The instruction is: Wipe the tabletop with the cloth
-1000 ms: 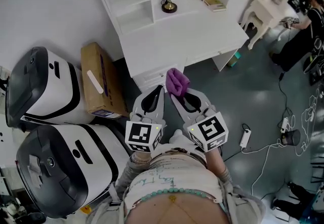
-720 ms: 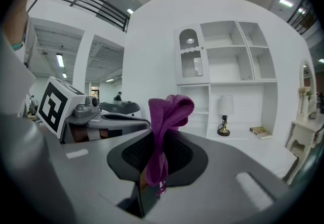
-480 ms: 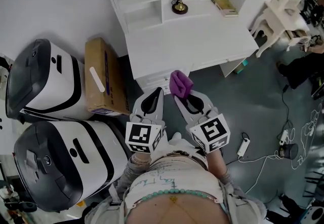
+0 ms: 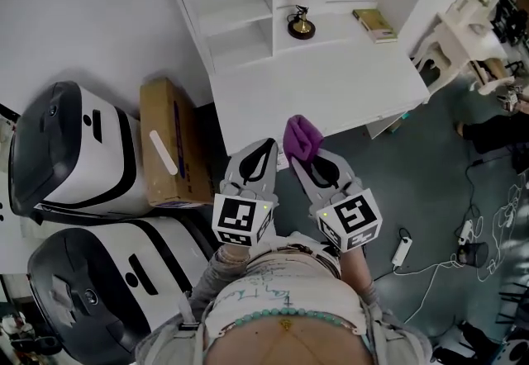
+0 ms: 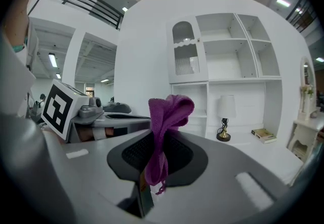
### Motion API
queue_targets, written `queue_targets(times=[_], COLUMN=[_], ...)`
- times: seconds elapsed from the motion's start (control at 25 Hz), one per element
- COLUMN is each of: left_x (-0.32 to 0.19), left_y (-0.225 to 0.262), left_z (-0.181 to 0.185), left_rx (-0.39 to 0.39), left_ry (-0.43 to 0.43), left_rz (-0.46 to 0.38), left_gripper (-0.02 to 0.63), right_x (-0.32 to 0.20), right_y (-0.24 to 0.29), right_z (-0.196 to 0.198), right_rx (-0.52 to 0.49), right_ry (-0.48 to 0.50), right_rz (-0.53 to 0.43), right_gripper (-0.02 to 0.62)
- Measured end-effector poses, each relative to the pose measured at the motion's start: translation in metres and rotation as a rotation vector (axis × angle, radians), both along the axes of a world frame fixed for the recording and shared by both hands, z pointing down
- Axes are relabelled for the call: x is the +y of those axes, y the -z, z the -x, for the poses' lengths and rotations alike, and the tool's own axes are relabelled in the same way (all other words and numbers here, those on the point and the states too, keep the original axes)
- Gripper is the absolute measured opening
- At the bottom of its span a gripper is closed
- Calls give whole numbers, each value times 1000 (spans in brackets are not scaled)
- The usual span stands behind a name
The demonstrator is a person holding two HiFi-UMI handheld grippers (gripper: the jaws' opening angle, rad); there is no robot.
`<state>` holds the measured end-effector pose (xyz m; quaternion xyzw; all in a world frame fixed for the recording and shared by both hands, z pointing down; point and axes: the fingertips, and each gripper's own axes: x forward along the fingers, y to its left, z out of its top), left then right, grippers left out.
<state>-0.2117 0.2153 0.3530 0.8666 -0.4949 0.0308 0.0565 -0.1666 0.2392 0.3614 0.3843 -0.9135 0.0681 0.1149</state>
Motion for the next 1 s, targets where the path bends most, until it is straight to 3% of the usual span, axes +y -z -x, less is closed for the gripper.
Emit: queue_targets(times=[0.56,1.0], left_x=[-70,-125], left_y=[-9,-4], left_z=[51,28], left_rx=[-22,-2], left_ry=[-6,87], left_rz=[1,14], left_gripper=[2,1], right_x=[-74,-133], right_y=[-9,-5], right_z=[55,34], right_rx=[40,51], right_ry=[-11,102], right_rz=[-5,4], right_gripper=[83,82])
